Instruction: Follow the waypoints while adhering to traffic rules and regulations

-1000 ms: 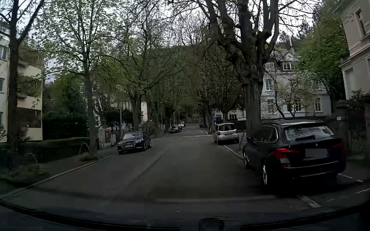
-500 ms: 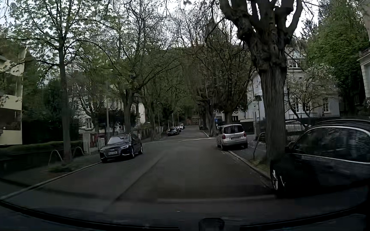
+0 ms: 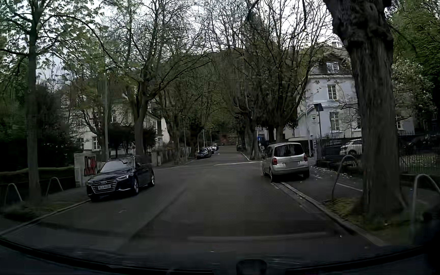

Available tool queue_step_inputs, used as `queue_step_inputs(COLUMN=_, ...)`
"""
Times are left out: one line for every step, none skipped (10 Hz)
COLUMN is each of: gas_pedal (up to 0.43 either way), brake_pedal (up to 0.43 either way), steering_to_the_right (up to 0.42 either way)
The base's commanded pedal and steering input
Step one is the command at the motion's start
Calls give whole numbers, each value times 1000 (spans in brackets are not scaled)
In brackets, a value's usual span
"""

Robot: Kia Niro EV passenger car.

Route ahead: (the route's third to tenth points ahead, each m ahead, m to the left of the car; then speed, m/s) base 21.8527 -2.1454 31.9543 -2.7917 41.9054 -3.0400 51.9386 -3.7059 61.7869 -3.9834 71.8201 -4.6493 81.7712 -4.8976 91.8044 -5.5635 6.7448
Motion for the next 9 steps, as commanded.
queue_step_inputs(gas_pedal=67, brake_pedal=0, steering_to_the_right=1)
queue_step_inputs(gas_pedal=0, brake_pedal=0, steering_to_the_right=0)
queue_step_inputs(gas_pedal=0, brake_pedal=0, steering_to_the_right=0)
queue_step_inputs(gas_pedal=0, brake_pedal=0, steering_to_the_right=0)
queue_step_inputs(gas_pedal=0, brake_pedal=0, steering_to_the_right=0)
queue_step_inputs(gas_pedal=0, brake_pedal=0, steering_to_the_right=0)
queue_step_inputs(gas_pedal=0, brake_pedal=0, steering_to_the_right=0)
queue_step_inputs(gas_pedal=0, brake_pedal=0, steering_to_the_right=0)
queue_step_inputs(gas_pedal=0, brake_pedal=0, steering_to_the_right=0)
